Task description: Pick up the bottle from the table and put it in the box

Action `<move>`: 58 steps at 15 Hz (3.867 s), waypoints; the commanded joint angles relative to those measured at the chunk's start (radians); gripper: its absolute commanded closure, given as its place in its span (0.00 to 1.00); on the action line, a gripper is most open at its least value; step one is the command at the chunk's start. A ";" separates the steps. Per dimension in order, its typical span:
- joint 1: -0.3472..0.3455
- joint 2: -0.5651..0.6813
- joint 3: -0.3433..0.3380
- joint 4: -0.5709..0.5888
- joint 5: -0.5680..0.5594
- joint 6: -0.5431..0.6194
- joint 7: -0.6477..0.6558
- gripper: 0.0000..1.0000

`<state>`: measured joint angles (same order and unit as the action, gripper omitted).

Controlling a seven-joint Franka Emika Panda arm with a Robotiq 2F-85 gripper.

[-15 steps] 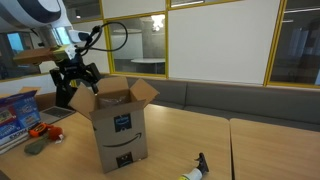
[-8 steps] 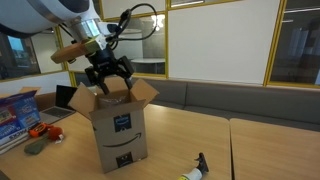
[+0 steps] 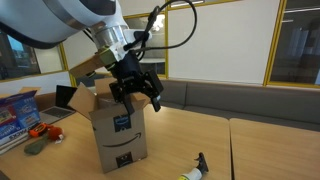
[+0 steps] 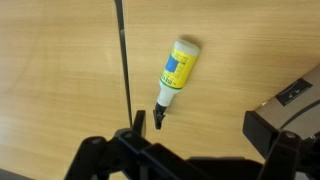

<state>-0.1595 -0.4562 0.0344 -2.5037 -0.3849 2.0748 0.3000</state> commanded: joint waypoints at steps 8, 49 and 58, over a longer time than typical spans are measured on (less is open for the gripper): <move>-0.025 0.025 -0.098 -0.241 0.125 0.189 0.041 0.00; -0.085 0.951 -0.225 0.089 0.391 0.797 -0.239 0.54; -0.029 0.832 -0.266 0.087 0.365 0.734 -0.212 0.54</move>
<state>-0.2238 0.4597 -0.2057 -2.4184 -0.0172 2.8496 0.0859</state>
